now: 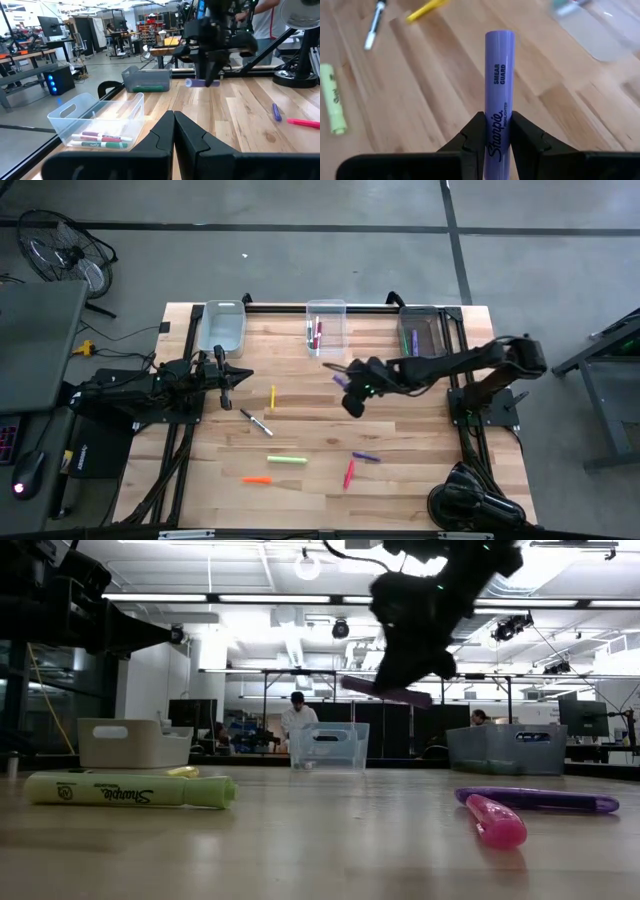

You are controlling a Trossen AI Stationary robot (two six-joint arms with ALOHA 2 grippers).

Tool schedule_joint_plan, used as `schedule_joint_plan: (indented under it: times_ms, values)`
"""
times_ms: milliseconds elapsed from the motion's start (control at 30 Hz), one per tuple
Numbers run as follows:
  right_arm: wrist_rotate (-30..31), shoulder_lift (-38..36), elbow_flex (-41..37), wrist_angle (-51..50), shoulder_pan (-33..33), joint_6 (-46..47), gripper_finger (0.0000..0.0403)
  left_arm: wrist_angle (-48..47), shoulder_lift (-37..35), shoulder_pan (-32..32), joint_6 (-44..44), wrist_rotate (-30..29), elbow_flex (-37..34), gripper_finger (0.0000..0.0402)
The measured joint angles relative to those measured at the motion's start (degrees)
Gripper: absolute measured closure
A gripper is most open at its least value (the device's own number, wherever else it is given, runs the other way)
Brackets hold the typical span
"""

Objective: Pick & Place Markers
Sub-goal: Put the purple highlighter pen into the black bin

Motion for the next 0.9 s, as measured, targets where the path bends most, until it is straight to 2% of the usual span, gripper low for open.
schedule_joint_plan:
  times_ms: [200, 467, 667, 900]
  values:
    - [0.0, -7.1, -9.6, 4.4, -2.2, 3.8, 0.0341, 0.0, 0.0, 0.0, 0.0, 0.0, 0.0, 0.0400]
    - [-0.2, -16.4, -19.2, 5.0, -5.3, 8.3, 0.0341, 0.0, 0.0, 0.0, 0.0, 0.0, 0.0, 0.0400]
    - [-0.3, -20.6, -21.9, 5.1, -8.2, 10.4, 0.0341, 0.0, 0.0, 0.0, 0.0, 0.0, 0.0, 0.0400]
    - [-0.6, -21.7, -22.1, 4.2, -13.1, 10.4, 0.0341, 0.0, 0.0, 0.0, 0.0, 0.0, 0.0, 0.0400]
